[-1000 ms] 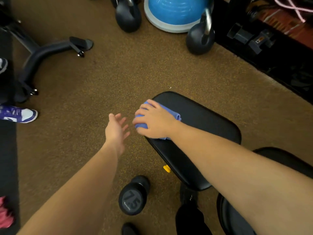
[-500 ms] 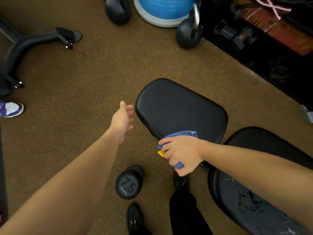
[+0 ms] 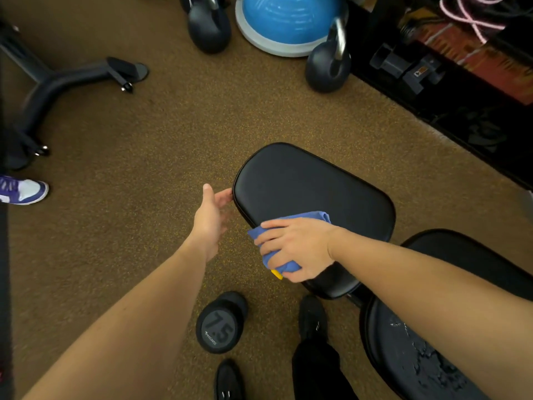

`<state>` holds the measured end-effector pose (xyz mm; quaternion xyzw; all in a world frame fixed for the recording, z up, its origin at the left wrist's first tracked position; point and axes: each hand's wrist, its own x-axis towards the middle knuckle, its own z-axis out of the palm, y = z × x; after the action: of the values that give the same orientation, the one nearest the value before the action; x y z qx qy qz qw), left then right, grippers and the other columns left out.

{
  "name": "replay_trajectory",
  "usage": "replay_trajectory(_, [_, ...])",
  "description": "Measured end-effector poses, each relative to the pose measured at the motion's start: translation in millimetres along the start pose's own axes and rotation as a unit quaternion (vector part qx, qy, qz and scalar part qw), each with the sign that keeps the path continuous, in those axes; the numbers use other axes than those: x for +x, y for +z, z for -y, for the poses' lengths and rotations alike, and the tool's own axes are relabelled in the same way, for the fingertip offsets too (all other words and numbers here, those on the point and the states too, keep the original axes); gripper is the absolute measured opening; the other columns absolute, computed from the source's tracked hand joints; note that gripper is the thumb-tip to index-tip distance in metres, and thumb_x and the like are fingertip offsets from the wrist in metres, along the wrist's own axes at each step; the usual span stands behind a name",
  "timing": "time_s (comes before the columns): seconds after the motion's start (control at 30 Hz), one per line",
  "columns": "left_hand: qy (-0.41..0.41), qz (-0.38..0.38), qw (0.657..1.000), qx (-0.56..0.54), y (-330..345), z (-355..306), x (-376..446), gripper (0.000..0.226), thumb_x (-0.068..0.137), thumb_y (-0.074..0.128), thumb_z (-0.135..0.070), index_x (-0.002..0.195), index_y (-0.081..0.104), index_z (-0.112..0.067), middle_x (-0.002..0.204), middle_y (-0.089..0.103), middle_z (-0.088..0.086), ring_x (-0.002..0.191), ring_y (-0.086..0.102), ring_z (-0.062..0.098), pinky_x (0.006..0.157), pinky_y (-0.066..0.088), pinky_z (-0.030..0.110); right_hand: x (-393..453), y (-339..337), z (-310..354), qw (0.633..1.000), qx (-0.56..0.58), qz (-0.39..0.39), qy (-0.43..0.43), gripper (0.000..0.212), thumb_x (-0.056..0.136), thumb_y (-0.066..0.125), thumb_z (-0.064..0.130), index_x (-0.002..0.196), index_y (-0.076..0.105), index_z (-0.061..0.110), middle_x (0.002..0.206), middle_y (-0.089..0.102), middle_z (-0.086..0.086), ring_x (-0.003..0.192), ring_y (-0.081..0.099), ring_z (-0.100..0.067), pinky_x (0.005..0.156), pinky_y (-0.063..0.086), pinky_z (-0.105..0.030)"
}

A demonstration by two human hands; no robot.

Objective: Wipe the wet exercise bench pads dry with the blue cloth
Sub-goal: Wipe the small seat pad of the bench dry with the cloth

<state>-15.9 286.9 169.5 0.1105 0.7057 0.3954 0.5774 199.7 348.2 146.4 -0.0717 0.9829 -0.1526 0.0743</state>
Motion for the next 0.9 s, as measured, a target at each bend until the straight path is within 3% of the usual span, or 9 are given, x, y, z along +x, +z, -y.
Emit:
replay_trajectory(0.1, [0.009, -0.024, 1.0, 0.007, 0.3, 1.6, 4.5, 0.061, 0.101, 0.01, -0.065, 0.107, 0.066, -0.04, 0.133, 0.059, -0.014, 0.13, 0.048, 0.018, 0.12, 0.02, 0.053, 20.7, -6.4, -16.4, 1.0, -0.012, -0.021, 0.013, 0.026, 0.09, 0.054, 0.043, 0.101, 0.073, 0.028, 0.122, 0.065, 0.003, 0.137, 0.041, -0.02, 0.123, 0.012, -0.047])
replay_trajectory(0.2, [0.026, -0.045, 0.999, -0.015, 4.0, 2.3, 10.6, 0.058, 0.103, 0.014, -0.062, 0.116, 0.065, -0.036, 0.136, 0.057, -0.009, 0.133, 0.046, 0.017, 0.117, 0.025, 0.046, 39.8, -11.6, -33.3, 0.998, -0.043, -0.029, 0.039, 0.034, 0.093, 0.048, 0.046, 0.114, 0.07, 0.031, 0.133, 0.061, 0.004, 0.142, 0.036, -0.02, 0.122, 0.01, -0.051])
replay_trajectory(0.4, [0.108, -0.061, 0.992, 0.02, 16.2, -4.1, 22.2, 0.049, 0.101, 0.046, -0.047, 0.146, 0.046, -0.027, 0.145, 0.05, -0.009, 0.133, 0.047, 0.011, 0.117, 0.033, 0.039, 45.6, -38.6, -93.1, 0.947, -0.006, -0.071, 0.314, 0.055, 0.103, 0.031, 0.051, 0.156, 0.023, 0.04, 0.164, 0.024, 0.007, 0.153, 0.01, -0.019, 0.124, 0.003, -0.046])
replay_trajectory(0.5, [0.126, -0.025, 0.987, 0.095, 25.7, -7.7, 25.9, 0.065, 0.097, 0.063, -0.027, 0.155, 0.034, -0.022, 0.152, 0.042, -0.008, 0.133, 0.043, 0.005, 0.11, 0.035, 0.025, 42.2, -51.0, -118.8, 0.929, 0.003, -0.044, 0.368, 0.056, 0.101, 0.029, 0.055, 0.155, 0.023, 0.04, 0.155, 0.036, 0.004, 0.146, 0.027, -0.023, 0.121, 0.009, -0.047])
replay_trajectory(0.6, [0.141, -0.025, 0.965, 0.218, 32.5, -7.1, 31.5, 0.076, 0.091, 0.069, -0.034, 0.156, 0.03, -0.024, 0.152, 0.043, -0.006, 0.137, 0.044, 0.013, 0.115, 0.037, 0.039, 34.6, -59.1, -136.6, 0.882, 0.103, -0.047, 0.457, 0.052, 0.099, 0.031, 0.056, 0.147, 0.036, 0.038, 0.138, 0.052, -0.004, 0.127, 0.048, -0.03, 0.107, 0.034, -0.047])
replay_trajectory(0.67, [0.13, -0.028, 0.962, 0.237, 33.5, -8.1, 32.7, 0.078, 0.087, 0.069, -0.042, 0.154, 0.03, -0.029, 0.149, 0.045, -0.008, 0.135, 0.046, 0.015, 0.113, 0.04, 0.045, 16.3, -59.7, -142.3, 0.818, 0.216, -0.07, 0.529, 0.048, 0.096, 0.032, 0.059, 0.138, 0.044, 0.038, 0.126, 0.058, -0.003, 0.113, 0.055, -0.029, 0.093, 0.044, -0.044])
replay_trajectory(0.73, [0.126, -0.029, 0.96, 0.248, 34.3, -8.8, 32.1, 0.078, 0.089, 0.067, -0.042, 0.154, 0.028, -0.03, 0.15, 0.044, -0.009, 0.136, 0.046, 0.015, 0.113, 0.04, 0.046, -7.9, -55.1, -133.0, 0.76, 0.282, -0.098, 0.578, 0.046, 0.095, 0.032, 0.062, 0.128, 0.049, 0.035, 0.118, 0.062, -0.002, 0.101, 0.058, -0.027, 0.085, 0.047, -0.042])
replay_trajectory(0.8, [0.127, -0.032, 0.959, 0.25, 36.2, -9.1, 30.5, 0.076, 0.092, 0.066, -0.038, 0.155, 0.025, -0.03, 0.152, 0.042, -0.008, 0.137, 0.044, 0.016, 0.114, 0.04, 0.047, -29.3, -47.5, -114.9, 0.745, 0.264, -0.12, 0.601, 0.037, 0.097, 0.032, 0.06, 0.117, 0.051, 0.034, 0.103, 0.065, -0.003, 0.087, 0.058, -0.025, 0.074, 0.046, -0.039])
replay_trajectory(0.9, [0.122, -0.04, 0.96, 0.25, 38.9, -10.1, 28.1, 0.075, 0.095, 0.065, -0.035, 0.157, 0.022, -0.029, 0.154, 0.039, -0.006, 0.139, 0.042, 0.018, 0.115, 0.038, 0.047, -53.9, -41.0, -90.4, 0.727, 0.239, -0.147, 0.627, 0.037, 0.101, 0.031, 0.054, 0.124, 0.052, 0.033, 0.095, 0.065, -0.002, 0.084, 0.057, -0.025, 0.073, 0.047, -0.038])
